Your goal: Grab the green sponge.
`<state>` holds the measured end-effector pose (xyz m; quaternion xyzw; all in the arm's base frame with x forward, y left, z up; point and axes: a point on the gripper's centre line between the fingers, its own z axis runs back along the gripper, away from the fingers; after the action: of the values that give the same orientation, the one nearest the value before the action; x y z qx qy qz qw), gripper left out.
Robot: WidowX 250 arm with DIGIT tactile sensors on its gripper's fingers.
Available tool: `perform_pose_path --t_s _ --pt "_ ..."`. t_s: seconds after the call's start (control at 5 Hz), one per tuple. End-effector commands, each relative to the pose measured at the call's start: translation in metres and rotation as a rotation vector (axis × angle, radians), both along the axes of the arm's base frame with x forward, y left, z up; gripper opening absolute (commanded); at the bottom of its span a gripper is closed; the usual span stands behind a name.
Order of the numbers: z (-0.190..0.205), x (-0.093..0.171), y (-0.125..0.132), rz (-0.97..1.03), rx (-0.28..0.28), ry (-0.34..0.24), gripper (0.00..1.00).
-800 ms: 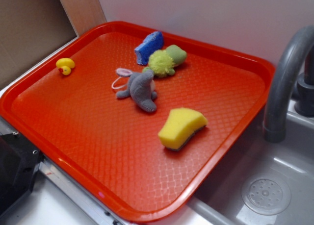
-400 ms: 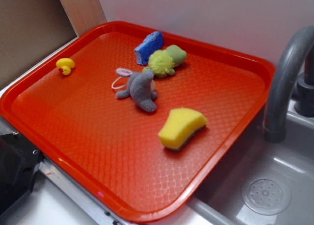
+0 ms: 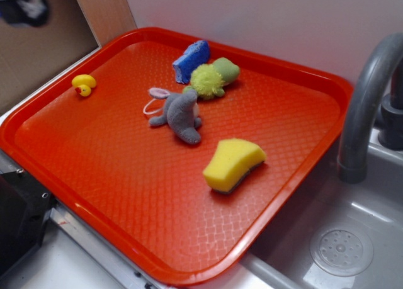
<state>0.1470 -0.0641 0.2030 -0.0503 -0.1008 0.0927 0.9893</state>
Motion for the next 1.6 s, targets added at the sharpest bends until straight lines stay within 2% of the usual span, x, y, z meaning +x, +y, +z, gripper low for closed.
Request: perform_pose_path --t_s 0.0,0.2,0.4,0.6,0.8,1.0,1.2,1.4 --pt "-0.044 0.048 -0.065 0.001 -0.012 -0.062 1.00" --pt "-0.082 0.063 -0.089 -0.033 0.008 -0.013 1.00" --pt "-0.115 0.065 -0.102 -0.112 0.054 0.027 1.00" --pt "-0.140 0.065 -0.109 -0.190 0.017 0.076 1.00" --pt "-0.157 0.066 -0.115 -0.258 -0.080 0.126 1.00" --pt "-0.170 0.074 -0.114 -0.316 -0.106 0.159 1.00" --pt "-0.176 0.071 -0.113 -0.310 -0.137 0.190 0.67" --pt "-0.182 0.073 -0.112 -0.316 -0.116 0.194 0.00"
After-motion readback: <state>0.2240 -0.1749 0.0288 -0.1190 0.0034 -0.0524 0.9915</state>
